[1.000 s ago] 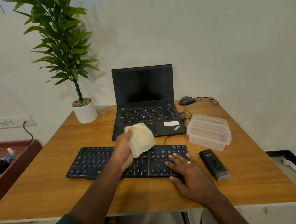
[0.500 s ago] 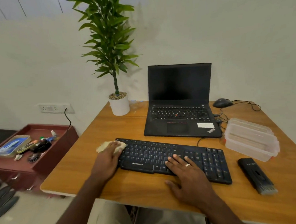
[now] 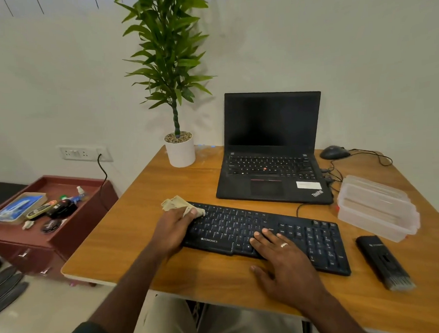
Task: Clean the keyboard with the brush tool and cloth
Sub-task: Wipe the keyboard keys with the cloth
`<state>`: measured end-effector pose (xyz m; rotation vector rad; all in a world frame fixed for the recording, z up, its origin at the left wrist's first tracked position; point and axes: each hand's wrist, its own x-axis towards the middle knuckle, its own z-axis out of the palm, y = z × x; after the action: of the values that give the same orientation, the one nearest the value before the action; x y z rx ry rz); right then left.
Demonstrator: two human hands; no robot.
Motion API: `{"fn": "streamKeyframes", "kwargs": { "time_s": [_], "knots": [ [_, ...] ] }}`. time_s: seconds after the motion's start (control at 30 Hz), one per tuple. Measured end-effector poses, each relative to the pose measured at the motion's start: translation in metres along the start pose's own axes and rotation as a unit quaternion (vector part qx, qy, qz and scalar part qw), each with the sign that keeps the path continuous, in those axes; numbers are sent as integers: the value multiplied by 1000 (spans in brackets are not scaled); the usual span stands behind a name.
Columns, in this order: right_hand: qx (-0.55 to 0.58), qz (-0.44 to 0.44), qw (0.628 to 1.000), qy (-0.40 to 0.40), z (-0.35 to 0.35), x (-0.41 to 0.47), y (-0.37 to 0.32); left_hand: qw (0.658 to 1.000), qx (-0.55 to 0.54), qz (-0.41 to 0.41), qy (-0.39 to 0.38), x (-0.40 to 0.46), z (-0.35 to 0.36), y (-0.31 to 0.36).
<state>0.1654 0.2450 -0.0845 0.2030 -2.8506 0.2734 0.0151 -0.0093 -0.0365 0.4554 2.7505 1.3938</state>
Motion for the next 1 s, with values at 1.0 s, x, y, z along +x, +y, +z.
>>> {"fn": "streamKeyframes", "kwargs": {
  "time_s": [1.0],
  "knots": [
    [-24, 4, 1000, 20, 5, -1, 2, 952, 277, 107, 81, 12, 18, -10]
  ]
}}
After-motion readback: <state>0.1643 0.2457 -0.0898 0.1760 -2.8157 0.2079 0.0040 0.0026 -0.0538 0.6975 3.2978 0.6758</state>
